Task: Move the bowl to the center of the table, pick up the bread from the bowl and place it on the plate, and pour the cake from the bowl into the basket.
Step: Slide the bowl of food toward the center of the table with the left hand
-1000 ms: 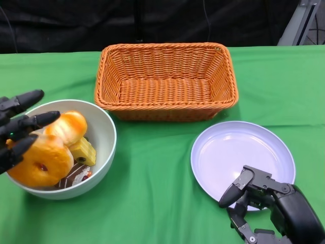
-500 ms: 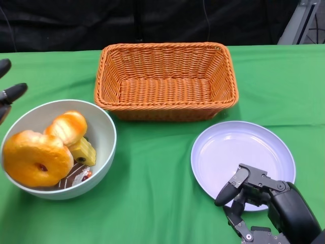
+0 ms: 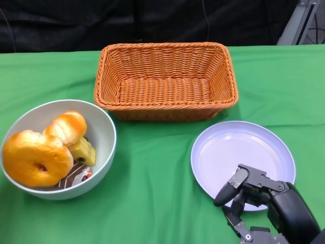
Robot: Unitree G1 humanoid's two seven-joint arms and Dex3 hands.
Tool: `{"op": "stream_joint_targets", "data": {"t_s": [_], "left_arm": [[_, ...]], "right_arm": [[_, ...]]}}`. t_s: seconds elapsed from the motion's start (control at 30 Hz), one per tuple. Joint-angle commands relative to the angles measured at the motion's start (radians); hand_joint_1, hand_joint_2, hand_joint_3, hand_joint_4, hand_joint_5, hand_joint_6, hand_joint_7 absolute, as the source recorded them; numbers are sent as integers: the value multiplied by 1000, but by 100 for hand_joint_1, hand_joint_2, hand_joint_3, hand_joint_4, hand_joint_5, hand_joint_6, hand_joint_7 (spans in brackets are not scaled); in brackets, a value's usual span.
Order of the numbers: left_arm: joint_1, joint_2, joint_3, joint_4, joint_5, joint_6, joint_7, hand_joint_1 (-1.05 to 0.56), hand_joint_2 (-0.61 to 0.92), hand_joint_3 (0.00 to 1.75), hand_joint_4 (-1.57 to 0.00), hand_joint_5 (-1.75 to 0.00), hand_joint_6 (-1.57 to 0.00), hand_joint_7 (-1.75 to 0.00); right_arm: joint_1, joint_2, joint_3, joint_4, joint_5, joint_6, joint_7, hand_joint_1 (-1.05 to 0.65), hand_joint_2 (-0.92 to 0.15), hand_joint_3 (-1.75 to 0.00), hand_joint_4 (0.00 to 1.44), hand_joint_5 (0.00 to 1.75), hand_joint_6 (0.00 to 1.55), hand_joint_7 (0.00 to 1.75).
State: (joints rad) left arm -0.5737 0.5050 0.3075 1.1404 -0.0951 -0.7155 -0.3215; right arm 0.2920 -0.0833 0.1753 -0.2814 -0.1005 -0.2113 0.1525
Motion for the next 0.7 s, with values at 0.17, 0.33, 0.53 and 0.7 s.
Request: {"op": "stream_joint_targets", "data": {"t_s": [0.17,0.33,0.53,0.7], "left_arm": [[-67,100,-116,76,176,149,188,-79,92,54,-40,0,-35,0],[-105,108,-172,101,228,271,216,-74,92,56,-25,0,-29,0],[-153,113,-210,108,236,427,130,-72,92,55,-14,0,-18,0],[-185,109,-221,120,234,510,58,-72,92,57,-9,0,-11,0]], "right_arm": [[3,-3,-3,11,4,-8,-7,3,-57,-92,72,163,67,129],[6,-5,-6,11,11,-4,-4,3,-59,-90,72,162,67,128],[8,-3,-9,9,18,-2,-3,4,-58,-93,73,164,68,131],[9,-5,-10,14,14,-9,-5,4,-56,-94,72,166,67,131]]}}
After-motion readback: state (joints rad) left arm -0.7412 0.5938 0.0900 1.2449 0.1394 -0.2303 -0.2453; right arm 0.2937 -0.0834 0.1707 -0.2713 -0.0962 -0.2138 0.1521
